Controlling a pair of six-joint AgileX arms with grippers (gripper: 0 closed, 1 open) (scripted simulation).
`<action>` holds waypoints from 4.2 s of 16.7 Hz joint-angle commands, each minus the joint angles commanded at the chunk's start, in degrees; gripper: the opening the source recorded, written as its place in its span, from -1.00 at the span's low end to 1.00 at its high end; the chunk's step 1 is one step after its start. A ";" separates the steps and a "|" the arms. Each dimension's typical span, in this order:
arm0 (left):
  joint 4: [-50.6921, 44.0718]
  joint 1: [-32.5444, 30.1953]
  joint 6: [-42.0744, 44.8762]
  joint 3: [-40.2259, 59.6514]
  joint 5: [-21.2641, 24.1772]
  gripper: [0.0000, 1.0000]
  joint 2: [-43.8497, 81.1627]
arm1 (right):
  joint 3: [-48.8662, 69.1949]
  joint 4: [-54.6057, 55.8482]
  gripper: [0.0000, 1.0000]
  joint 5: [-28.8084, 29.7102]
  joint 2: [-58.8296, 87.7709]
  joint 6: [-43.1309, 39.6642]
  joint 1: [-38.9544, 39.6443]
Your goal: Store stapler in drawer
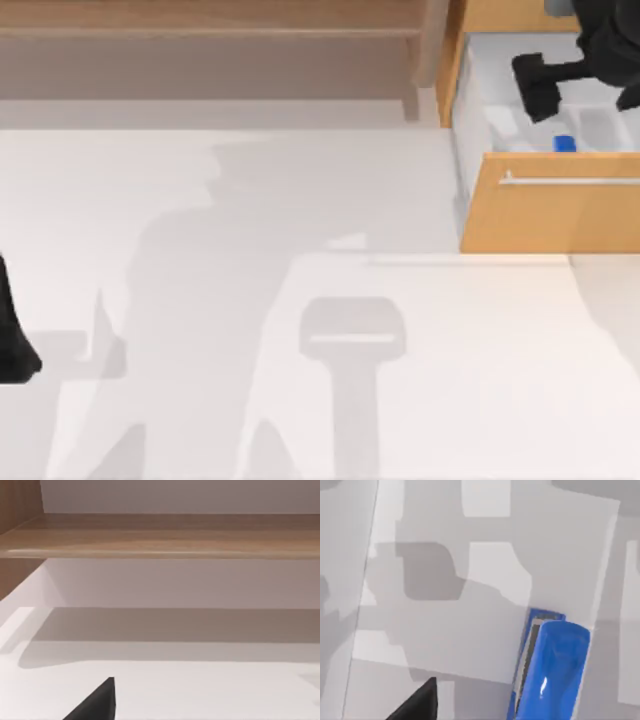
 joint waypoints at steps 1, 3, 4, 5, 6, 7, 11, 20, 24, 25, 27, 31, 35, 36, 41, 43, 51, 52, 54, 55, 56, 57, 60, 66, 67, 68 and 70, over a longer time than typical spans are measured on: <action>0.00 0.00 0.00 0.00 0.00 1.00 0.00 | -2.58 3.92 1.00 -0.12 -2.70 -2.49 0.52; 0.00 0.00 0.00 0.00 0.00 1.00 0.00 | -8.67 12.96 1.00 -0.39 -7.93 -8.16 2.40; 0.00 0.00 0.00 0.00 0.00 1.00 0.00 | -12.14 17.94 1.00 -0.52 -10.37 -11.25 3.67; 0.00 0.00 0.00 0.00 0.00 1.00 0.00 | -15.84 23.16 1.00 -0.62 -12.69 -14.48 5.09; 0.00 0.00 0.00 0.00 0.00 1.00 0.00 | -19.88 28.69 1.00 -0.65 -14.80 -17.91 6.69; 0.00 0.00 0.00 0.00 0.00 1.00 0.00 | -24.11 34.42 1.00 -0.62 -16.75 -21.44 8.33; 0.00 0.00 0.00 0.00 0.00 1.00 0.00 | -42.50 59.02 1.00 0.40 -22.59 -36.46 14.87; 0.00 0.00 0.00 0.00 0.00 1.00 0.00 | -80.56 117.25 1.00 8.15 -23.34 -69.09 22.46; 0.00 0.00 0.00 0.00 0.00 1.00 0.00 | -91.17 138.09 1.00 13.55 -19.07 -79.40 19.71; 0.00 0.00 0.00 0.00 0.00 1.00 0.00 | -93.01 142.26 1.00 14.93 -17.79 -81.39 18.47; 0.00 0.00 0.00 0.00 0.00 1.00 0.00 | -95.76 149.24 1.00 17.46 -15.35 -84.65 15.80; 0.00 0.00 0.00 0.00 0.00 1.00 0.00 | -97.93 156.45 1.00 20.50 -12.43 -87.89 12.00; 0.00 0.00 0.00 0.00 0.00 1.00 0.00 | -98.00 156.78 1.00 20.65 -12.29 -88.03 11.79; 0.00 0.00 0.00 0.00 0.00 1.00 0.00 | -98.00 156.78 1.00 20.65 -12.29 -88.03 11.79; 0.00 0.00 0.00 0.00 0.00 1.00 0.00 | -95.00 154.39 1.00 19.53 -11.70 -88.04 10.64; 0.00 0.00 0.00 0.00 0.00 1.00 0.00 | -93.17 152.84 1.00 18.72 -11.43 -88.05 9.84; 0.00 0.00 0.00 0.00 0.00 1.00 0.00 | -92.61 152.36 0.40 18.47 -11.35 -88.05 9.59; 0.00 0.00 0.00 0.00 0.00 1.00 0.00 | -92.61 152.36 0.25 18.47 -11.35 -88.05 9.59; 0.00 0.00 0.00 0.00 0.00 1.00 0.00 | -92.61 152.36 -0.06 18.47 -11.35 -88.05 9.59; 0.00 0.00 0.00 0.00 0.00 1.00 0.00 | -92.61 152.36 -0.21 18.47 -11.35 -88.05 9.59; 0.00 0.00 0.00 0.00 0.00 1.00 0.00 | -92.61 152.36 -0.36 18.47 -11.35 -88.05 9.59; 0.00 0.00 0.00 0.00 0.00 1.00 0.00 | -92.61 152.36 -0.51 18.47 -11.35 -88.05 9.59; 0.00 0.00 0.00 0.00 0.00 1.00 0.00 | -92.61 152.36 -0.96 18.47 -11.35 -88.05 9.59; 0.00 0.00 0.00 0.00 0.00 1.00 0.00 | -92.61 152.36 -1.00 18.47 -11.35 -88.05 9.59; 0.00 0.00 0.00 0.00 0.00 1.00 0.00 | -92.61 152.36 -1.00 18.47 -11.35 -88.05 9.59; 0.00 0.00 0.00 0.00 0.00 1.00 0.00 | -92.61 152.36 -1.00 18.47 -11.35 -88.05 9.59; 0.00 0.00 0.00 0.00 0.00 1.00 0.00 | -92.51 152.11 -1.00 18.48 -11.19 -87.87 9.60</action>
